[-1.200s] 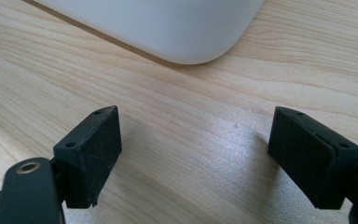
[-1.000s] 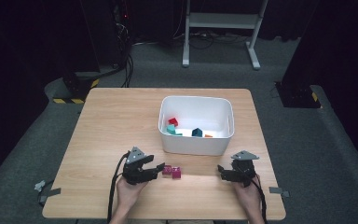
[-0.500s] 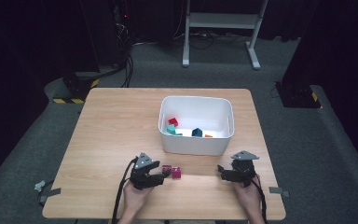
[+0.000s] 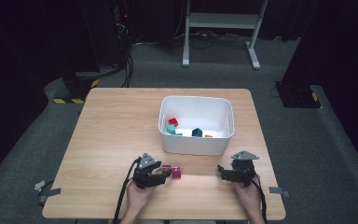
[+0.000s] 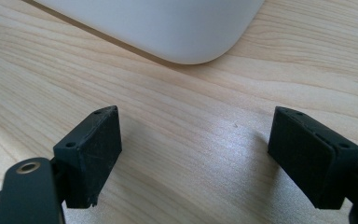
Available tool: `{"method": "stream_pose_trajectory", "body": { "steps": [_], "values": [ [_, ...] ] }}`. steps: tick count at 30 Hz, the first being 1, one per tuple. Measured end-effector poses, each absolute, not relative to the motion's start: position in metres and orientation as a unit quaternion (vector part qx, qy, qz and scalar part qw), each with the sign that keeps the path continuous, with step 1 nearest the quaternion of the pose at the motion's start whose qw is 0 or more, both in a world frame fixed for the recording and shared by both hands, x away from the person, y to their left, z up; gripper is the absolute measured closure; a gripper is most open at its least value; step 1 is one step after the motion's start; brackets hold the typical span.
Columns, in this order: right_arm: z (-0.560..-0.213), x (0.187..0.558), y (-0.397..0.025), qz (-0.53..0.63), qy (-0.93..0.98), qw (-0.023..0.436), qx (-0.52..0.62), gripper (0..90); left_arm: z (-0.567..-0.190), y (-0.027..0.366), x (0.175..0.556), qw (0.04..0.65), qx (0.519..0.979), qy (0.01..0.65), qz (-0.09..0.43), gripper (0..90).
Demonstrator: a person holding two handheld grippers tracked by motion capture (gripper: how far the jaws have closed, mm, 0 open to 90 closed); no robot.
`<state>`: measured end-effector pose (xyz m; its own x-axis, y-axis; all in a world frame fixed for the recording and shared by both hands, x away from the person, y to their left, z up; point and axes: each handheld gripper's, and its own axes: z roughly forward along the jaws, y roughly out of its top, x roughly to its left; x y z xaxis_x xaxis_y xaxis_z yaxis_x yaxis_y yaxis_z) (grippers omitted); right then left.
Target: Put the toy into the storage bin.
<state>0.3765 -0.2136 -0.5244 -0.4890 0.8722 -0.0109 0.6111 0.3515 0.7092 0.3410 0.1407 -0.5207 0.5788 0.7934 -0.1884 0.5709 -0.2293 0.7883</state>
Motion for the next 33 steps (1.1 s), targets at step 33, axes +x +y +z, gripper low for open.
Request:
{"method": "stream_pose_trajectory", "body": {
  "steps": [33],
  "values": [
    [-0.524,0.376,-0.213,0.329,0.798,0.198,0.465,17.1,-0.526,0.138,0.352,0.405,0.775,0.461,0.152,53.8]
  ]
}}
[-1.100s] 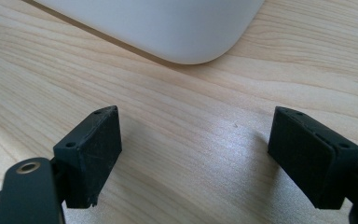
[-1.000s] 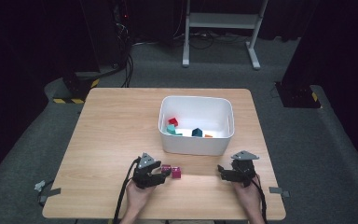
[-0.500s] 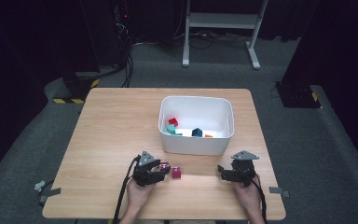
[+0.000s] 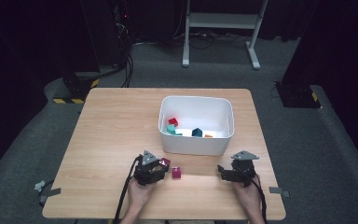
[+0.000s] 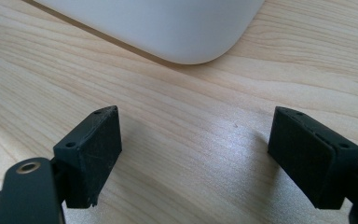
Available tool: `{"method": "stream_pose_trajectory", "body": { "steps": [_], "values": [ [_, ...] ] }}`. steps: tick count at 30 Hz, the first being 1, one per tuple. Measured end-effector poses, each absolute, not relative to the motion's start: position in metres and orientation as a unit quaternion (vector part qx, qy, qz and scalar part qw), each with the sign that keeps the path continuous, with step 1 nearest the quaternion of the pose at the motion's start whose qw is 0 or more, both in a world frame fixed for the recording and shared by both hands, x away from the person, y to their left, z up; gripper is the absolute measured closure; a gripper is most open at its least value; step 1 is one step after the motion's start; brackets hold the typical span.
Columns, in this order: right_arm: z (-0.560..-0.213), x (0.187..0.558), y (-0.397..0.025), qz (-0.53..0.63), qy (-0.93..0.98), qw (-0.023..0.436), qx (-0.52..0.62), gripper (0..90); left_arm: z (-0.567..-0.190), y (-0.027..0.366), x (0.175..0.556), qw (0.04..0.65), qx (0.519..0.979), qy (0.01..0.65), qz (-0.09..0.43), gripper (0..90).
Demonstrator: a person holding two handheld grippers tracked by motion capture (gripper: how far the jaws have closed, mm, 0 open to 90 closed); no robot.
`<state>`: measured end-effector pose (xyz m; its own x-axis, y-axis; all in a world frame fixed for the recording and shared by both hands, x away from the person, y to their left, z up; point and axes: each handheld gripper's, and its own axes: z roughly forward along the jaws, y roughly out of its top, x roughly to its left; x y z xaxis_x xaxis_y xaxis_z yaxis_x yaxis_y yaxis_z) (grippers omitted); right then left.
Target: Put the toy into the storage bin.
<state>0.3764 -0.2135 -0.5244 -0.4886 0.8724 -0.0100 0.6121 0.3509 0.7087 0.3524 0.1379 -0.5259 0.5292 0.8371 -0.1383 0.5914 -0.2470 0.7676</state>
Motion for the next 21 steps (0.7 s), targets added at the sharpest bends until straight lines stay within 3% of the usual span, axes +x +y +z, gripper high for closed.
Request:
{"method": "stream_pose_trajectory", "body": {
  "steps": [5,9,15,21],
  "values": [
    [-0.5244,0.3764,-0.2135,0.329,0.798,0.198,0.465,17.1,-0.5261,0.1382,0.3532,0.406,0.771,0.465,0.153,53.2],
    [-0.5244,0.3763,-0.2135,0.329,0.798,0.198,0.465,17.0,-0.5255,0.1375,0.3550,0.402,0.772,0.468,0.154,46.8],
    [-0.5244,0.3764,-0.2136,0.329,0.798,0.199,0.465,17.1,-0.5257,0.1360,0.3563,0.405,0.772,0.465,0.156,55.4],
    [-0.5244,0.3763,-0.2135,0.329,0.798,0.198,0.465,17.1,-0.5241,0.1362,0.3564,0.408,0.772,0.461,0.156,58.2]
  ]
}}
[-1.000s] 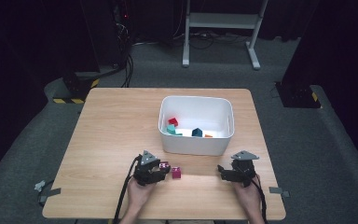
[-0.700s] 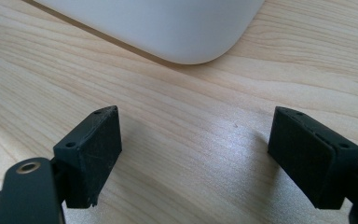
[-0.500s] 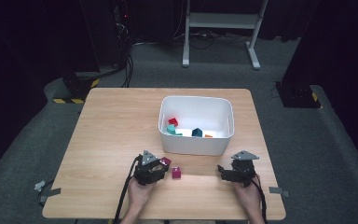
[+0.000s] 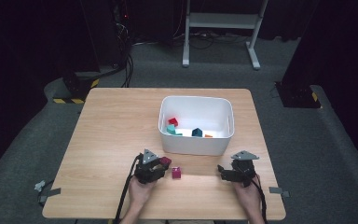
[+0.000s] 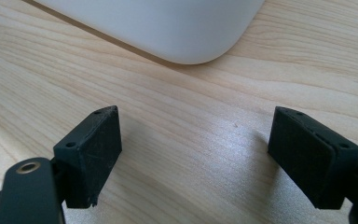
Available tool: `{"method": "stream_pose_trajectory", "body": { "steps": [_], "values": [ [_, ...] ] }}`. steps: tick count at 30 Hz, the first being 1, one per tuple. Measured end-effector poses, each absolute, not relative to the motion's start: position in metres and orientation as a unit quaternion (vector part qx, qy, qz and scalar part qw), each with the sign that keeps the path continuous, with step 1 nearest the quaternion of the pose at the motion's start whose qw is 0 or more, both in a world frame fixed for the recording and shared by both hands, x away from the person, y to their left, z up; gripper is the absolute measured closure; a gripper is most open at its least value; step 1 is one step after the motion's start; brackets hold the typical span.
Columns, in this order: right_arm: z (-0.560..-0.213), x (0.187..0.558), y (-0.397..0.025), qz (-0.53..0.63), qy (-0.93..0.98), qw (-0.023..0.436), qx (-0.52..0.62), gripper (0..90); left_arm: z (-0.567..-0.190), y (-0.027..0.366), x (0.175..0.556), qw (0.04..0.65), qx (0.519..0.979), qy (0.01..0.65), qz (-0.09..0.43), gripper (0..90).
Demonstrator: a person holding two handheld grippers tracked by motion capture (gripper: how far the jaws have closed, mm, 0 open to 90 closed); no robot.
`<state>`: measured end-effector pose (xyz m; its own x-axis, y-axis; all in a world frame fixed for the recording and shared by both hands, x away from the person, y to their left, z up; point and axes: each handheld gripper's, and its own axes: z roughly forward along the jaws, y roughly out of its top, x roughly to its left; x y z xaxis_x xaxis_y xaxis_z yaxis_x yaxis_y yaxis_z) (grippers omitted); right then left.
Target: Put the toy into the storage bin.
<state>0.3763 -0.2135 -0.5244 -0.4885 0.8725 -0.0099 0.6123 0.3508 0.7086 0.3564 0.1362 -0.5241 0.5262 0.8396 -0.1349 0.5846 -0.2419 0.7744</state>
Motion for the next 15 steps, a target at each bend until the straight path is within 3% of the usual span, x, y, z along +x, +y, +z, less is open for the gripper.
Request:
{"method": "stream_pose_trajectory", "body": {
  "steps": [15],
  "values": [
    [-0.524,0.376,-0.214,0.329,0.798,0.198,0.465,17.1,-0.507,0.145,0.353,0.434,0.768,0.449,0.142,58.9]
  ]
}}
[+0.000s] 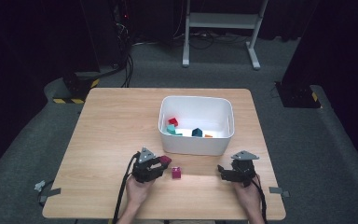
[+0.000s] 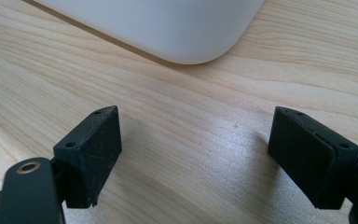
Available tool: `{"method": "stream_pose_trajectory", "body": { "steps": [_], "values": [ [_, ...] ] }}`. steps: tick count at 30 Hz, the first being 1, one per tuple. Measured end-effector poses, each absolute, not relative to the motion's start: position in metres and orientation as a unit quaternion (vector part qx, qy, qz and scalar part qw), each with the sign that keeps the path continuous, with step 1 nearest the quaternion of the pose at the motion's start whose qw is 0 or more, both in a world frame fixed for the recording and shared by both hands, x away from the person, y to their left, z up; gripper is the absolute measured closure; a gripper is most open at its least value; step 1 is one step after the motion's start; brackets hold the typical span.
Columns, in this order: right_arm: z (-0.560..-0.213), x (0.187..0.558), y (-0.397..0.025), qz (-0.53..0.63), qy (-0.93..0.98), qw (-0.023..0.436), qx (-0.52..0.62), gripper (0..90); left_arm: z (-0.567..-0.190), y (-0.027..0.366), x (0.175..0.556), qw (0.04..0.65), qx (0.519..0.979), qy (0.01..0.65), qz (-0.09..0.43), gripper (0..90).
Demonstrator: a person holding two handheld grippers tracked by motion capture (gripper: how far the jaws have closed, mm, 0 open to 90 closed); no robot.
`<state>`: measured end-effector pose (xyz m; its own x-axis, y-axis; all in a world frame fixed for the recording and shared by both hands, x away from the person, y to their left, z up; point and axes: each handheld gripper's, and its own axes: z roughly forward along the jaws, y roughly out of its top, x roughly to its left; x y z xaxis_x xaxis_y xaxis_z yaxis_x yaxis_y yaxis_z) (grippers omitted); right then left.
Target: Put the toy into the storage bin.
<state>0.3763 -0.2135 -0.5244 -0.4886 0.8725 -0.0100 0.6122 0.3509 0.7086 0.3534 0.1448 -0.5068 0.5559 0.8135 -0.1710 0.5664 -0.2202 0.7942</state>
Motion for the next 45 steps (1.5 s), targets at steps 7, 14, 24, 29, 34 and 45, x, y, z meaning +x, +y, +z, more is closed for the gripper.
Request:
{"method": "stream_pose_trajectory", "body": {
  "steps": [7,14,24,29,34,45],
  "values": [
    [-0.524,0.376,-0.214,0.329,0.798,0.198,0.465,17.1,-0.491,0.149,0.353,0.445,0.769,0.438,0.136,58.9],
    [-0.524,0.376,-0.213,0.329,0.798,0.198,0.465,17.1,-0.475,0.155,0.353,0.457,0.766,0.432,0.134,59.0],
    [-0.524,0.376,-0.213,0.329,0.798,0.198,0.465,17.1,-0.453,0.165,0.357,0.473,0.759,0.428,0.129,59.0],
    [-0.524,0.376,-0.214,0.329,0.798,0.199,0.465,17.1,-0.440,0.170,0.358,0.481,0.756,0.424,0.129,59.0],
    [-0.524,0.376,-0.213,0.329,0.797,0.198,0.466,17.1,-0.426,0.171,0.362,0.484,0.756,0.421,0.130,58.9],
    [-0.524,0.376,-0.213,0.329,0.798,0.198,0.465,17.1,-0.394,0.172,0.372,0.496,0.756,0.404,0.139,59.0]
  ]
}}
